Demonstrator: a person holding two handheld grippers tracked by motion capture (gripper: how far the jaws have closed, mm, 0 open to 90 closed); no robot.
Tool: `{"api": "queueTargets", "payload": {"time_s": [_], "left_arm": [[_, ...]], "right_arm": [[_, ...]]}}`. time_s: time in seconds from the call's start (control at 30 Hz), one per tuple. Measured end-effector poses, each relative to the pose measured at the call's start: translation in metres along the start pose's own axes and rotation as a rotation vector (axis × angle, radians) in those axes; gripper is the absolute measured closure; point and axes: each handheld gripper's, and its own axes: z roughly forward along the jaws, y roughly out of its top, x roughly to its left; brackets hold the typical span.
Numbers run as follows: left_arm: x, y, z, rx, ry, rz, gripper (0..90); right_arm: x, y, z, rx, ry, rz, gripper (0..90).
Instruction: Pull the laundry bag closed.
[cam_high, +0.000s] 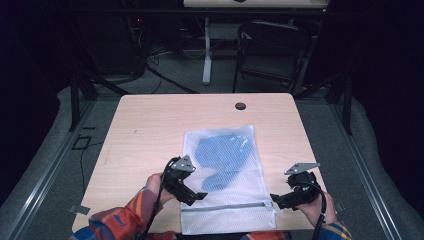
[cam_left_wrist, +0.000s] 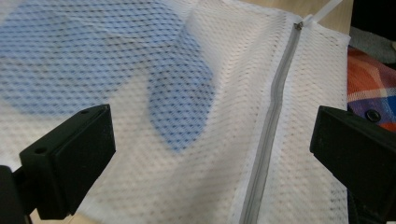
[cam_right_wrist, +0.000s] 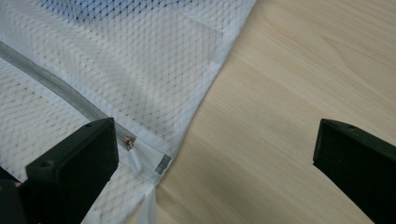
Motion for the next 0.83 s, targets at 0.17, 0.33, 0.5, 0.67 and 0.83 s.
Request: {"api": "queueTargets", "payload": {"time_s": [0.17,0.33,0.5,0.67,0.83], "left_arm": [[0.010,-0.011,-0.017,-0.011,0.039,-0.025,0.2],[0.025,-0.028,-0.041,-0.015,0.109,-0.091,0.2],[0.038,-0.043,-0.054,0.009,0.169,-0.163,0.1],[0.051,-0.051,-0.058,0.029,0.191,-0.203,0.3],[0.057,-0.055,-0.052,0.083,0.184,-0.227,0.0]], "right_arm": [[-0.005,-0.003,-0.004,-0.009,-0.027,0.011,0.0],[-0.016,-0.013,-0.006,0.003,-0.071,0.054,0.0],[-0.026,-0.022,-0.008,0.002,-0.106,0.099,0.0],[-0.035,-0.028,-0.007,0.000,-0.127,0.133,0.0],[-0.038,-0.028,0.001,0.038,-0.137,0.138,0.0]]}}
